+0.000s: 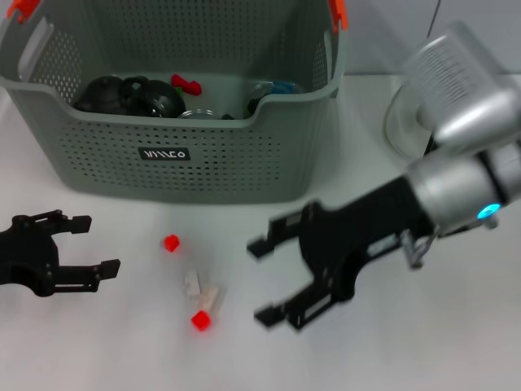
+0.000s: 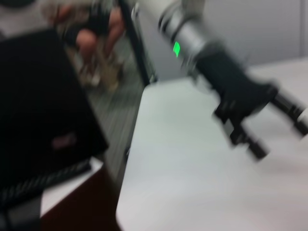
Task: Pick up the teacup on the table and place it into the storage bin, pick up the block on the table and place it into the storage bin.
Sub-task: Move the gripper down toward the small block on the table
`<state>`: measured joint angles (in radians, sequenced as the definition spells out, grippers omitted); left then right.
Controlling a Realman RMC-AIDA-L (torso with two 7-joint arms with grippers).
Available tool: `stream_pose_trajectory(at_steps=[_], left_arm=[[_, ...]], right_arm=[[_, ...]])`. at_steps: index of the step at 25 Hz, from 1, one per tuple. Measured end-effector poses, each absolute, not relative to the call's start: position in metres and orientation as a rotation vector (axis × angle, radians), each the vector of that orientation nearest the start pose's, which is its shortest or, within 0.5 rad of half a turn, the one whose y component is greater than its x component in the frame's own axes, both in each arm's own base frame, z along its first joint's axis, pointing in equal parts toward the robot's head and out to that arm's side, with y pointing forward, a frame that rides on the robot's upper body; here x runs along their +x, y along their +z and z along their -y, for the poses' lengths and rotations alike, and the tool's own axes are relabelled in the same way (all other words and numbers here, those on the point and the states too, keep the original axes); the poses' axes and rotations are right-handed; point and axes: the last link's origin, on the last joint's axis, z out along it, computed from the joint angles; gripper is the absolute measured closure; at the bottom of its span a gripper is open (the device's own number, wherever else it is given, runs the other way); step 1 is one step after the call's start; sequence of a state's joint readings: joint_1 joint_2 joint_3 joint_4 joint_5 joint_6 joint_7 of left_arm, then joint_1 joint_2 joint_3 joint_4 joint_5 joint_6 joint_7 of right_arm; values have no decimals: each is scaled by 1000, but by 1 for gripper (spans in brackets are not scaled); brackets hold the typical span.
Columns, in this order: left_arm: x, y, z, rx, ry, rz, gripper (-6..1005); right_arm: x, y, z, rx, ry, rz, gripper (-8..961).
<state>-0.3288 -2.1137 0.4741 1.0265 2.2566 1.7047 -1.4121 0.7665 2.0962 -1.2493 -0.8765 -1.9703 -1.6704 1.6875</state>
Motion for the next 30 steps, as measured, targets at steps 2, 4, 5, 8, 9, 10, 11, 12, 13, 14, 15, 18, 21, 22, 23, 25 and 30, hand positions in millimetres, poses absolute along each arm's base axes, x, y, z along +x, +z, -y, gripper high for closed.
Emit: stream_pose_trajectory(at_steps=[2, 4, 5, 8, 9, 10, 11, 12, 13, 14, 15, 18, 21, 22, 23, 25, 30], left_arm=[[-328, 63, -271, -2587, -372, 716, 98], [-329, 63, -271, -2579, -381, 732, 98], [-328, 62, -270, -2578, -384, 736, 98], [-328, 60, -270, -2582, -389, 741, 99], [-328, 60, -270, -2582, -390, 742, 99], [-328, 60, -270, -2583, -391, 743, 99], [-328, 59, -270, -2583, -393, 744, 99], [-328, 59, -269, -2584, -393, 745, 99], [-328, 59, -269, -2584, -395, 747, 99], [-328, 58, -269, -2585, -396, 749, 99], [-328, 57, -269, -2587, -397, 751, 99], [-327, 56, -269, -2591, -400, 749, 100], [-326, 56, -271, -2593, -401, 741, 100], [-326, 56, -271, -2594, -402, 740, 100], [-326, 56, -271, -2594, -402, 739, 101], [-326, 56, -272, -2594, -401, 736, 101], [-326, 54, -273, -2592, -400, 740, 101]], right_arm=[[127, -64, -332, -3383, 206, -160, 26], [126, -78, -333, -3398, 127, -160, 26], [125, -85, -335, -3396, 87, -151, 26], [122, -104, -338, -3373, -17, -107, 26], [120, -110, -340, -3358, -46, -89, 26], [119, -115, -341, -3342, -58, -82, 26], [118, -119, -341, -3326, -66, -79, 26], [117, -124, -342, -3306, -72, -76, 26], [116, -127, -343, -3289, -72, -73, 26], [115, -131, -344, -3274, -73, -69, 25], [116, -133, -345, -3258, -74, -68, 25], [117, -141, -346, -3215, -91, -71, 25], [118, -148, -345, -3190, -112, -55, 25], [118, -150, -345, -3183, -117, -50, 25], [119, -151, -345, -3177, -121, -44, 25], [119, -153, -345, -3167, -128, -36, 25], [121, -155, -346, -3147, -139, -22, 26]])
